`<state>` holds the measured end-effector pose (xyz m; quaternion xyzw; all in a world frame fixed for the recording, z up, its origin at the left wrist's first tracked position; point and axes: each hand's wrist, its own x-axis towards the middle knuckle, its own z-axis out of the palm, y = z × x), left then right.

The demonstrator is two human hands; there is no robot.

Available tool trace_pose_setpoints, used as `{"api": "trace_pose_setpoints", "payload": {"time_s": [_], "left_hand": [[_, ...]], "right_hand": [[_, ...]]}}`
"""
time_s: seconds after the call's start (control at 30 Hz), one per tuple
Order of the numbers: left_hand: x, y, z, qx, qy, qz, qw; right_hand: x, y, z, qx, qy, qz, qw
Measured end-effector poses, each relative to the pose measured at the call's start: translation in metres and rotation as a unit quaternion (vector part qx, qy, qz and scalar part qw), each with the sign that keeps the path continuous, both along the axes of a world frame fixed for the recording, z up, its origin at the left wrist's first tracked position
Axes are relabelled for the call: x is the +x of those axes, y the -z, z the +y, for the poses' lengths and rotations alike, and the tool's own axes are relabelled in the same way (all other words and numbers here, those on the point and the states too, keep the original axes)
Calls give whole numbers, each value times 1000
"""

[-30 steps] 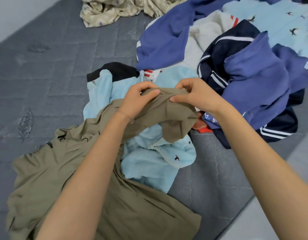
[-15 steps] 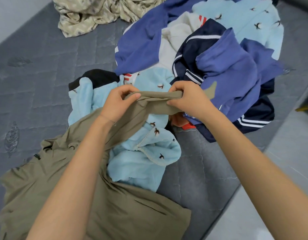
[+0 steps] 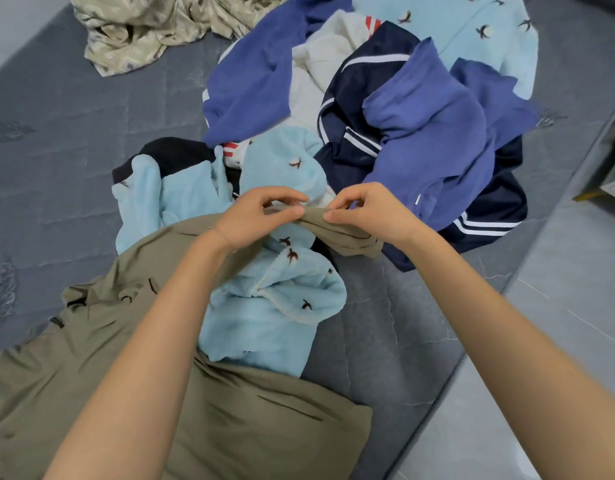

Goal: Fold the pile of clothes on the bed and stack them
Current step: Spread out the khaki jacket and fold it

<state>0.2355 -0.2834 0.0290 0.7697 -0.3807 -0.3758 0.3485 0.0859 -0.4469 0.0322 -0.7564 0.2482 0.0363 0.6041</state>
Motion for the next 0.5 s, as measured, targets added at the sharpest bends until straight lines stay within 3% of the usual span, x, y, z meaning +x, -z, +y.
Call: {"api": "trace_pose_setpoints", "payload": {"time_s": [0.07,0.17,0.33,0.43,0.5], "left_hand": [[-10,4,-11,18,30,-38,999],[-18,2,-22,-3,30,0,1000],[-20,-9,-26,-59,-27,58,996],[-12,-8,-27,-99,-105,-10,989],[-5,-4,-25,-129,-177,-86,972]], "right_hand": [[-2,-2,1,-9,-3,-19,1000],[-8,5,-5,-19,-7,-10,1000],[-25,26,-19,-70,-79,113,988],[-35,38,-27,-106,-67,156,980],[-38,35,-32,-70,-24,143,987]]}}
